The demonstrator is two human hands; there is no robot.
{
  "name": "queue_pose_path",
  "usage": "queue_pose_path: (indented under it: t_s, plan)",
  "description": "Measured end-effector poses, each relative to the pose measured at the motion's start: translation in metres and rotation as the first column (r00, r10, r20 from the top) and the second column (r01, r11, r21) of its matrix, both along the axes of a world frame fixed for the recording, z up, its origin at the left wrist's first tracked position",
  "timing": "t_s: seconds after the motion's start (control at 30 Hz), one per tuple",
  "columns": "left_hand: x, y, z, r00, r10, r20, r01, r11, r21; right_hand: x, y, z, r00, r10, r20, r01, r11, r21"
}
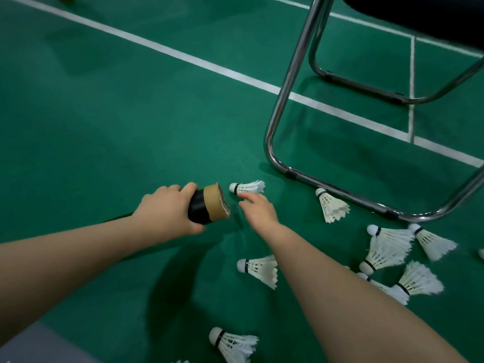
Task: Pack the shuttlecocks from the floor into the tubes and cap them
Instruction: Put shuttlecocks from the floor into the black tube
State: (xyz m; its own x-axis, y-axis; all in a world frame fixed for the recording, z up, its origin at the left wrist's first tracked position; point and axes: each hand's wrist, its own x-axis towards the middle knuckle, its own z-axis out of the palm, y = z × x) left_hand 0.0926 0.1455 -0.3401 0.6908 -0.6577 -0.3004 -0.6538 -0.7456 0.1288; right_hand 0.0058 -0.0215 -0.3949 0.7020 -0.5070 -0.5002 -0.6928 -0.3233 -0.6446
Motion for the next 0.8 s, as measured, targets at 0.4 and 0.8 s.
queue_pose_path:
  t_s: [0.4, 0.8]
  plan:
    - [0.000, -0.008, 0.000, 1.000, 0.024, 0.006, -0.024, 1.000, 0.011, -0.034, -0.014, 0.038, 0.851, -0.380, 0.362, 0.337, 0.924, 0.179]
    - [-0.043, -0.053, 0.016, 0.997, -0.082, 0.011, 0.082, 0.995, -0.057, -0.078, -0.009, 0.064, 0.809, -0.382, 0.447, 0.267, 0.916, 0.299]
